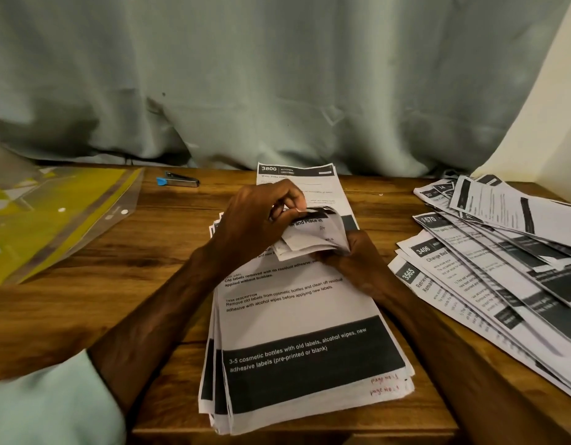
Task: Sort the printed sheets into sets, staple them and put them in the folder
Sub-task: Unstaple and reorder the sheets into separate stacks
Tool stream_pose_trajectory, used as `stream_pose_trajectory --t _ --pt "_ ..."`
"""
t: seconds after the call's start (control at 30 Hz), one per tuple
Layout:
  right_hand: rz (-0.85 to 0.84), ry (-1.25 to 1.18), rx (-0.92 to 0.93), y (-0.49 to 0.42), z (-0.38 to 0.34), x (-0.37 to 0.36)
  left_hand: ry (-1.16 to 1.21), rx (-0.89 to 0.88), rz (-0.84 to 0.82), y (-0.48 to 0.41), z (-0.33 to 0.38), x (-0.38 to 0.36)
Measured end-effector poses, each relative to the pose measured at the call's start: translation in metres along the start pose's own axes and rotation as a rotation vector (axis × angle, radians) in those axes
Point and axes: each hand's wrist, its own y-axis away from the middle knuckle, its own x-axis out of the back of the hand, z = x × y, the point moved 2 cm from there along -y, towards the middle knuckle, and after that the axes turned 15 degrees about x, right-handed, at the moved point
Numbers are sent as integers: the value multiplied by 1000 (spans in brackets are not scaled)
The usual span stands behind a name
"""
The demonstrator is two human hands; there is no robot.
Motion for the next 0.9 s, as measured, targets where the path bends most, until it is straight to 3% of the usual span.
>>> stream_pose_trajectory --t 0.23,0.43,0.57,0.63,0.73,0.9 --pt "18 -76 21 0 -3 2 -46 -152 -41 -3 1 8" --pt "0 -116 14 1 -2 3 78 -136 -295 3 9 8" --pt "-17 -5 79 1 1 0 191 104 -112 0 5 4" --pt "-22 36 124 1 1 -1 115 165 -35 -3 -2 1" --pt "-23 59 152 1 2 -2 -100 145 -39 -3 -11 -5" --pt "-2 84 108 0 1 -1 -57 65 4 -1 -9 0"
